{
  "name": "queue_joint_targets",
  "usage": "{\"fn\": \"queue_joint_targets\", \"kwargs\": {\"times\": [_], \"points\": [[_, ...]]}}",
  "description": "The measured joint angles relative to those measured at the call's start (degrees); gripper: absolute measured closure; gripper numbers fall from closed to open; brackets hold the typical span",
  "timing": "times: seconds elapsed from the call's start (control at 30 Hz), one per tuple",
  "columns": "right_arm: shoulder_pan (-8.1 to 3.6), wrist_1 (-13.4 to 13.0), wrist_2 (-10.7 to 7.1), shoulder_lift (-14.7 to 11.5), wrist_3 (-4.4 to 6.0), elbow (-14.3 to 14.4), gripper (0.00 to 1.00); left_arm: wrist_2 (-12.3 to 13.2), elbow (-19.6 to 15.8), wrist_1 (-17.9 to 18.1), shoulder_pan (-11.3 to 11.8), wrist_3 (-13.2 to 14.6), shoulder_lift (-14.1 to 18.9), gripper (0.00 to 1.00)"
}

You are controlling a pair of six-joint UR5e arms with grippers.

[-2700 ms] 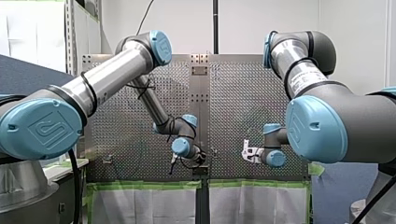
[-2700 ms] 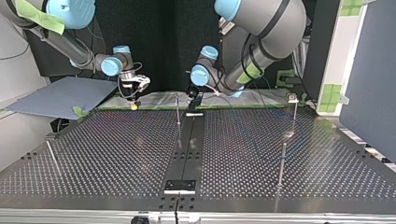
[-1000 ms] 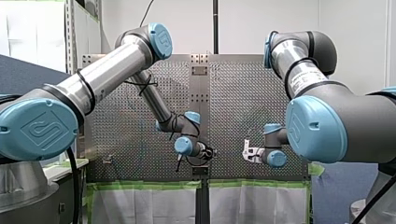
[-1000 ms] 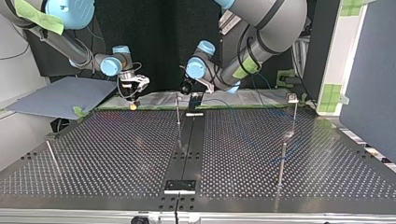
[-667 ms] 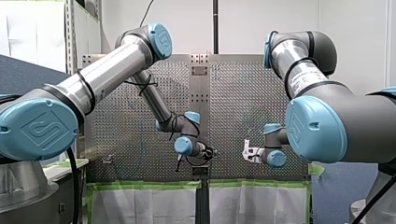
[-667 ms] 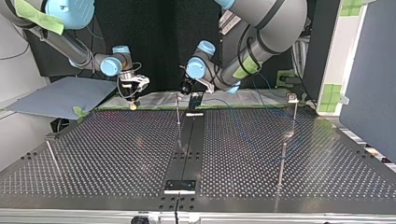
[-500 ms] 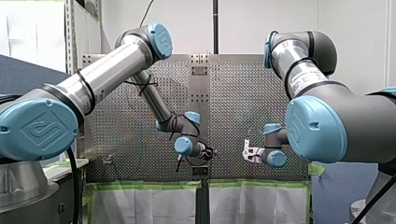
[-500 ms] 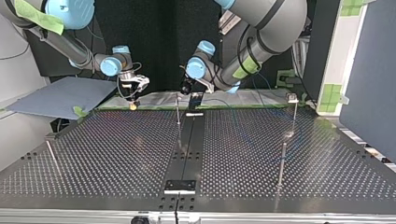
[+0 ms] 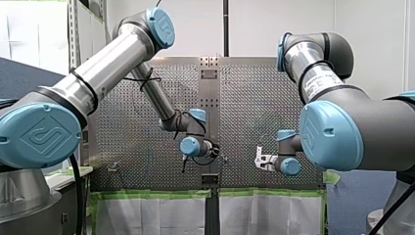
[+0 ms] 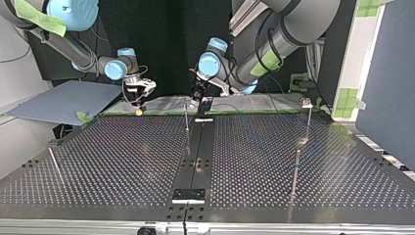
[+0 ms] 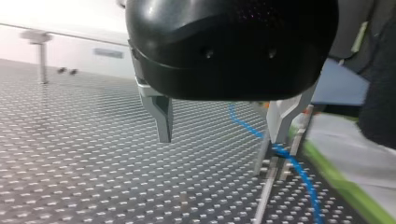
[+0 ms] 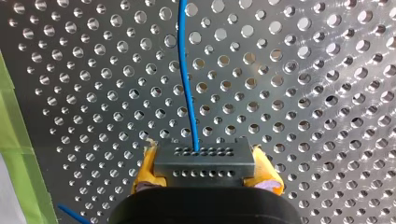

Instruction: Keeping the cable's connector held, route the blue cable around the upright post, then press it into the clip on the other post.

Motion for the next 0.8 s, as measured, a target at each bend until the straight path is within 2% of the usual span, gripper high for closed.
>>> {"fn": "queue_joint_targets", "kwargs": {"times": [0.23, 0.4, 0.53, 0.8], "points": [[-0.13, -0.04, -0.05, 0.01, 0.04, 0.02, 1.00, -2.64, -3.89, 3.83, -1.00, -3.73, 3.89, 0.00], [-0.37, -0.03, -0.48, 0.03, 0.05, 0.02, 1.00, -4.37, -6.73, 4.08, -1.74, -6.56, 6.75, 0.00], [-0.45, -0.04, -0.59, 0.03, 0.02, 0.03, 1.00, -4.72, -9.18, 4.10, -2.07, -8.92, 9.18, 0.00], [-0.54, 0.00, -0.62, 0.00, -0.03, 0.05, 1.00, -4.82, -13.96, 4.73, -2.27, -10.09, 13.97, 0.00]]}}
